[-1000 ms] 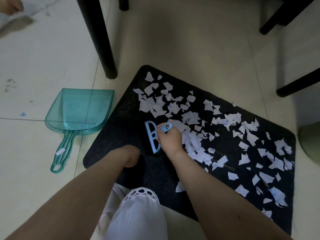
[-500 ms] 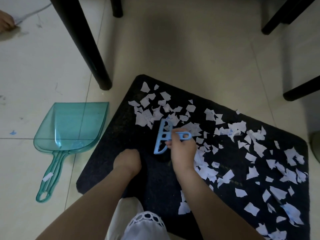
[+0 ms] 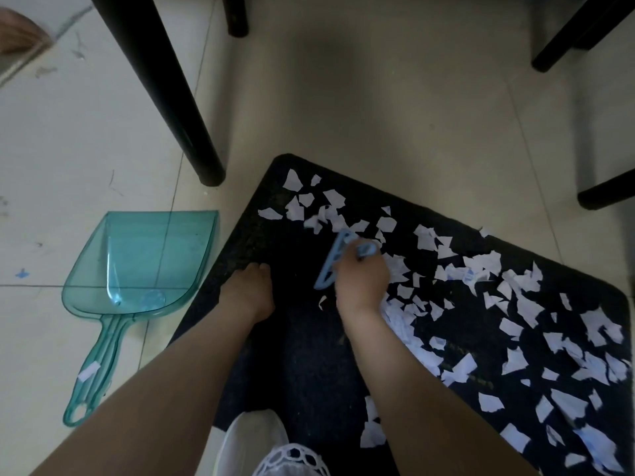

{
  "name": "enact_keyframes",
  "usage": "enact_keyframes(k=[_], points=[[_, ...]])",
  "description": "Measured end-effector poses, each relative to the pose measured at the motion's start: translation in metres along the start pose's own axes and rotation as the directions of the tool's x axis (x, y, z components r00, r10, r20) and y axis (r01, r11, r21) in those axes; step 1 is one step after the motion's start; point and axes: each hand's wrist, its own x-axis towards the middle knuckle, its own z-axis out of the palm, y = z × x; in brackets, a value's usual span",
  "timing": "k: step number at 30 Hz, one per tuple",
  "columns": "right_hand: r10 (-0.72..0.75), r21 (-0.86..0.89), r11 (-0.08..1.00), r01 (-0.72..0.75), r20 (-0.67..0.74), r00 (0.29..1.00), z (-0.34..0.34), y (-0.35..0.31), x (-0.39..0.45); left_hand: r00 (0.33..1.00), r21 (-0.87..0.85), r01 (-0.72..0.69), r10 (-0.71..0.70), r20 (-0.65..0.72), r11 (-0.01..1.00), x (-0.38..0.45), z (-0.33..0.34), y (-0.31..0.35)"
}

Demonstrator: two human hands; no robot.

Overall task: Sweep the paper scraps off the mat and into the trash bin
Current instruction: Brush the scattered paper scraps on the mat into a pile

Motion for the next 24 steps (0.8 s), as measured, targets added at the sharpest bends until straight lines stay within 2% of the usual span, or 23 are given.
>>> enact_keyframes(k=[2, 4, 6, 9, 12, 16, 19, 22, 24], points=[[-0.02, 0.011, 1.0, 0.022, -0.123, 0.992, -0.013, -0.001, 0.001, 1.0, 0.008, -0.011, 0.011, -0.008, 1.0, 0.0, -0.003, 0.0], [-0.038, 0.1, 0.994, 0.053, -0.153, 0.987, -0.015, -0.007, -0.003, 1.0, 0.011, -0.022, 0.022, -0.011, 1.0, 0.002, -0.006, 0.0], [-0.058, 0.191, 0.979, 0.07, -0.068, 0.996, -0.002, -0.017, -0.008, 1.0, 0.006, -0.025, 0.025, -0.009, 1.0, 0.004, -0.01, 0.0], [-0.073, 0.231, 0.972, 0.037, 0.152, 0.986, 0.037, -0.036, -0.01, 1.0, 0.022, -0.026, 0.026, -0.003, 0.999, 0.011, -0.017, -0.003], [-0.102, 0.154, 0.987, 0.053, 0.329, 0.939, 0.073, -0.051, 0.001, 0.999, 0.039, -0.046, 0.046, 0.003, 0.998, 0.016, -0.02, -0.007], [-0.1, -0.014, 0.993, 0.113, 0.372, 0.923, 0.093, -0.049, 0.027, 0.998, 0.061, -0.065, 0.065, -0.007, 0.996, 0.019, -0.024, -0.011], [-0.032, -0.086, 0.995, 0.058, 0.277, 0.96, 0.085, -0.036, 0.044, 0.997, 0.031, -0.075, 0.075, -0.016, 0.997, 0.023, -0.026, -0.013], [-0.023, -0.053, 0.998, 0.025, 0.046, 0.999, 0.062, -0.032, 0.046, 0.997, -0.038, -0.071, 0.07, -0.031, 0.997, 0.027, -0.028, -0.015], [-0.05, 0.028, 0.998, 0.053, -0.101, 0.994, 0.048, -0.033, 0.04, 0.999, -0.094, -0.044, 0.041, -0.036, 0.995, 0.03, -0.027, -0.014]])
